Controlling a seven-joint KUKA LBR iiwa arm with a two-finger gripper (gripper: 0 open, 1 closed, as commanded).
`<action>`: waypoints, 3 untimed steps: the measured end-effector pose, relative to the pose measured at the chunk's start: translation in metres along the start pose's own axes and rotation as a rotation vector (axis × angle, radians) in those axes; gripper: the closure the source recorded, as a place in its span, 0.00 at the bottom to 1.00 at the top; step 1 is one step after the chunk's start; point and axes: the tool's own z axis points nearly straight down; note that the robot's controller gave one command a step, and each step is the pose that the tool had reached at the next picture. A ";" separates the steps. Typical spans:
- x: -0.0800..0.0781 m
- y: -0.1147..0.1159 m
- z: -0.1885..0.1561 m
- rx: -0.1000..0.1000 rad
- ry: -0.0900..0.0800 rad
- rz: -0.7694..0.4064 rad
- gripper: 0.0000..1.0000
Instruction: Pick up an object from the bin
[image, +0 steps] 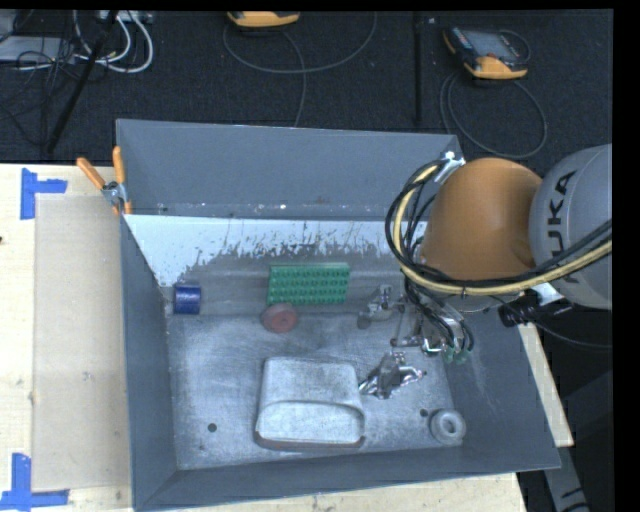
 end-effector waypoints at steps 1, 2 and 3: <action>0.000 -0.085 0.123 -0.001 -0.012 -0.265 0.00; -0.019 -0.074 0.121 0.004 -0.012 -0.631 0.00; -0.020 -0.074 0.120 0.003 -0.011 -0.626 0.00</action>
Offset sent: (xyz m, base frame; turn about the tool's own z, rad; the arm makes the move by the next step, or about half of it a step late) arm -0.0016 -0.0853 -0.1227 -0.2673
